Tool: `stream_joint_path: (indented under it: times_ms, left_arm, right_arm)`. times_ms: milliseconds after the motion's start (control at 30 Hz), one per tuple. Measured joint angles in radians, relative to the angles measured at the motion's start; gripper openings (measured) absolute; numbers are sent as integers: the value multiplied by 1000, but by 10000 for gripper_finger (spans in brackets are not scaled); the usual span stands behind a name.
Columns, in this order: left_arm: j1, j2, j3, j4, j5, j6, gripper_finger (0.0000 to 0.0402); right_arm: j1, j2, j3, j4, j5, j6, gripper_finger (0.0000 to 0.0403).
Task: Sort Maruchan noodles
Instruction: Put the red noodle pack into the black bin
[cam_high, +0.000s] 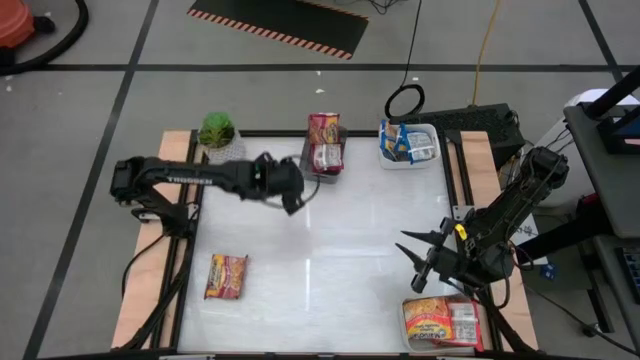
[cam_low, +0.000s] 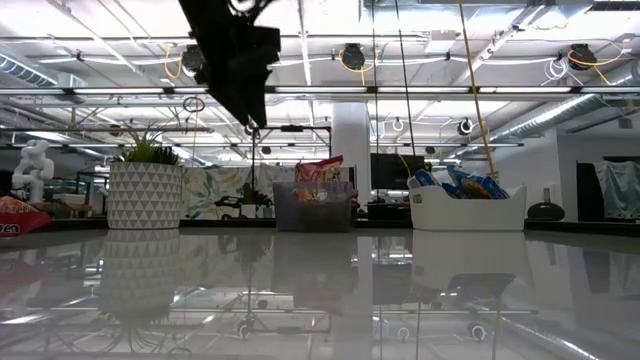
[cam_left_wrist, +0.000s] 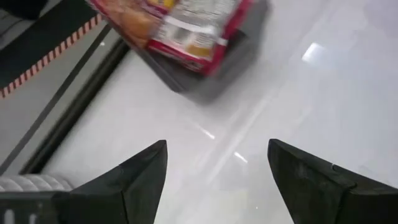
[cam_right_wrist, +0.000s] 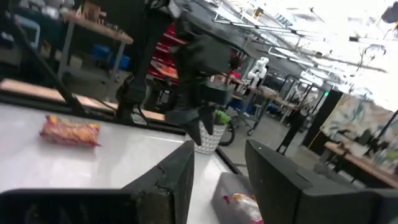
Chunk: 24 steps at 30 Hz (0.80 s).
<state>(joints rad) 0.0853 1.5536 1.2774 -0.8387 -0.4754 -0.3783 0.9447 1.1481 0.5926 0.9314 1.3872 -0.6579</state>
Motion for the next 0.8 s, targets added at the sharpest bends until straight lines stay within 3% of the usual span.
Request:
stream_joint_path:
  times_ms: [333, 567, 800]
  left_arm:
    - [-280, 0, 0, -32, -35, -216, 282]
    - [-450, 0, 0, -32, -88, -371, 282]
    - [-580, 0, 0, -26, -49, -522, 282]
  right_arm:
    - [13, 0, 0, 23, -11, 319, 139]
    - [48, 3, 0, 21, -209, 620, 139]
    - [88, 90, 21, -1, -209, 811, 139]
